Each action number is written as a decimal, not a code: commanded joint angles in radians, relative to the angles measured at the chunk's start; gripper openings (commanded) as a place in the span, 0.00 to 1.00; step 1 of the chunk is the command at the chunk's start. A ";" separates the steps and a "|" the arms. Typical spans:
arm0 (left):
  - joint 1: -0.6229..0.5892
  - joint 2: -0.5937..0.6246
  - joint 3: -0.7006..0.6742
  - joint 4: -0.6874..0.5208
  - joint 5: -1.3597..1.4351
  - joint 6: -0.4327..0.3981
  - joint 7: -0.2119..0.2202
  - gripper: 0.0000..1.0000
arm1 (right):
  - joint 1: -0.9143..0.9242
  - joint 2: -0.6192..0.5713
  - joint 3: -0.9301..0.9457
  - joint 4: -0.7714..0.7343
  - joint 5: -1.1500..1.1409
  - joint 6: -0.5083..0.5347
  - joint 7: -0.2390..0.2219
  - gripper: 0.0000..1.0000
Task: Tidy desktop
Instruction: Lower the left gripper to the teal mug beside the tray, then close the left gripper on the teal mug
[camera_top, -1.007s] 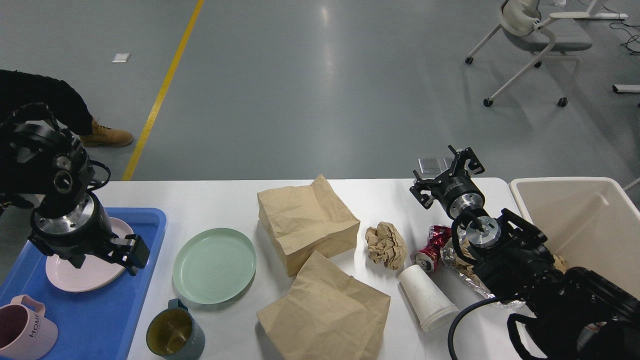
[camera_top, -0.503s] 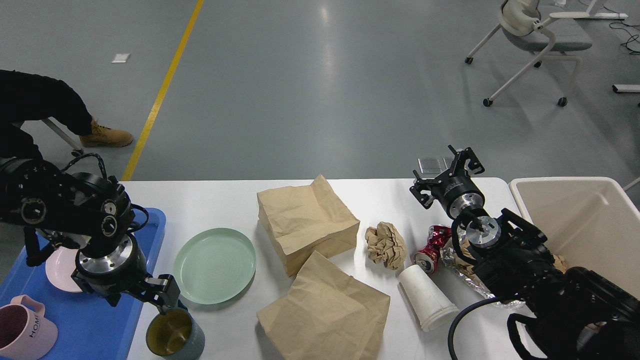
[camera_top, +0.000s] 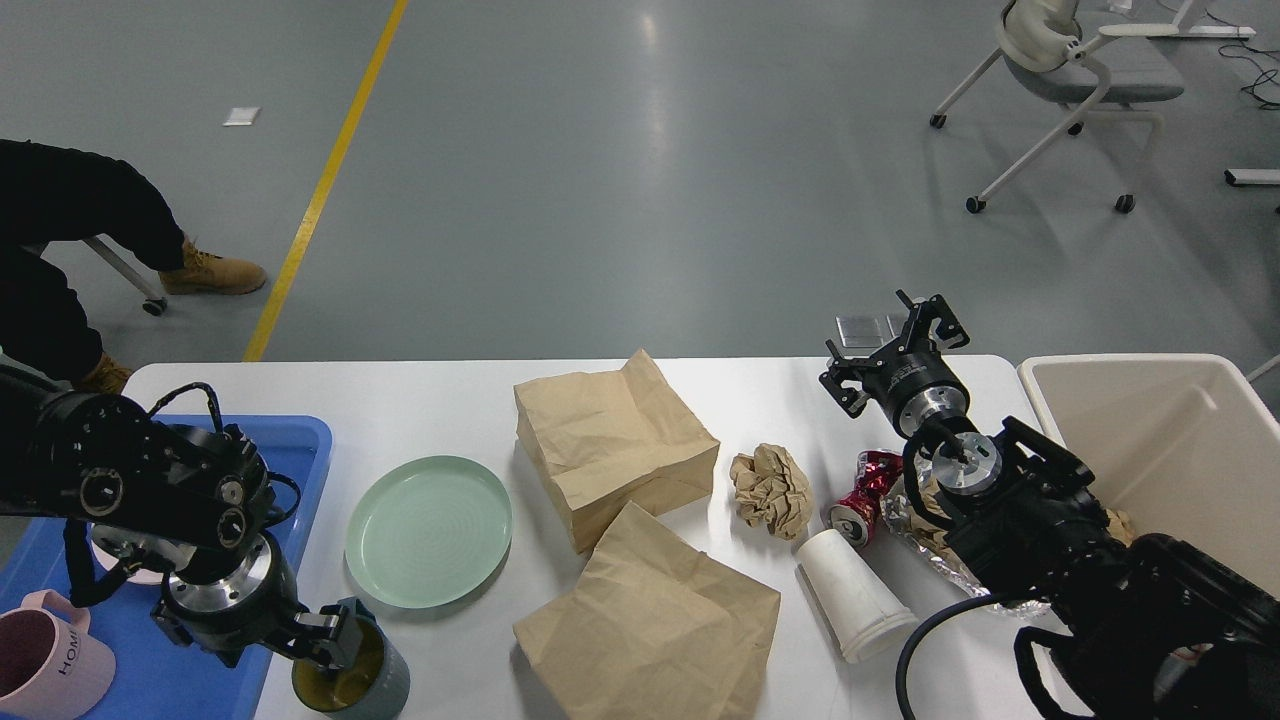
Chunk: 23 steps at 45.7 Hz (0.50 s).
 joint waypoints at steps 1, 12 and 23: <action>0.030 0.002 -0.009 0.007 0.001 0.023 0.003 0.89 | 0.000 0.000 0.000 0.000 0.000 0.000 0.000 1.00; 0.075 0.003 -0.010 0.026 0.001 0.087 0.000 0.90 | 0.000 0.000 0.000 0.000 0.000 0.000 0.000 1.00; 0.092 0.022 -0.012 0.033 0.001 0.125 -0.014 0.90 | 0.000 0.000 0.000 0.000 0.001 0.001 0.000 1.00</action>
